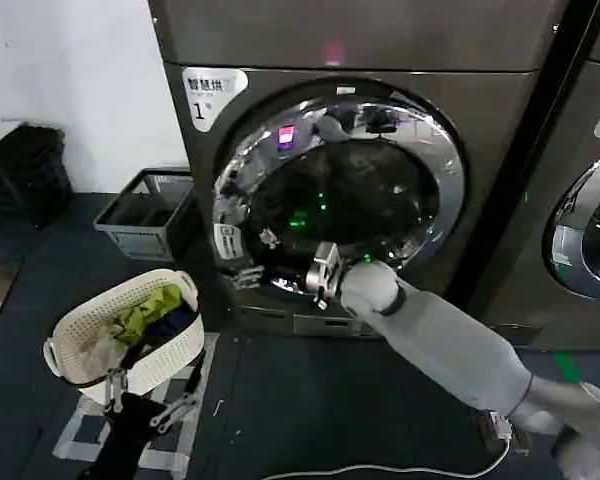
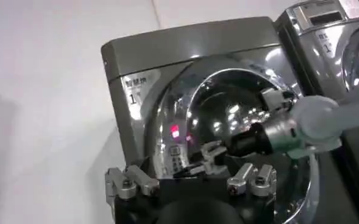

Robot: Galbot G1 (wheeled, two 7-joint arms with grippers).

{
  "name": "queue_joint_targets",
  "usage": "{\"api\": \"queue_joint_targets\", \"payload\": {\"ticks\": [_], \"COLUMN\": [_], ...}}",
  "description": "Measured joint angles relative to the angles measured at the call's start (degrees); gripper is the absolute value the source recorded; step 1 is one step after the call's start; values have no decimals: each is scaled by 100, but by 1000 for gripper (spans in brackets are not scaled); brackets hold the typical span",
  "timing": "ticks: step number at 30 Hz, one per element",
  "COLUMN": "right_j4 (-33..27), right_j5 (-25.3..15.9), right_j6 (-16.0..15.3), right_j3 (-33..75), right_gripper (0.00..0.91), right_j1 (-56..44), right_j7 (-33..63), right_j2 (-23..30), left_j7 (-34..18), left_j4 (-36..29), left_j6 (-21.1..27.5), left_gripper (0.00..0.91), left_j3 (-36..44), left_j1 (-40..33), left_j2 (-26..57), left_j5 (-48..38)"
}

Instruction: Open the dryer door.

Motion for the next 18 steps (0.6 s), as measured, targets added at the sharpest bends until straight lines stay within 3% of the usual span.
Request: {"api": "queue_joint_targets", "payload": {"ticks": [7,18], "right_j4": [304,716], "right_j5": [166,354], "right_j6": [42,70], "right_j3": [123,458], "right_gripper": [907,907], "right_j1": [-138,-452], "right_j7": [-518,-1565], "right_j2": [-414,-1056], "left_j7": [135,69], "left_j4": [134,457], "left_j6": [432,1220], "left_gripper": [907,907], "left_j3": [-169,-119], "left_j1": [-373,-1532], "left_j2": [315,1159], "left_j5": [-746,-1710]}}
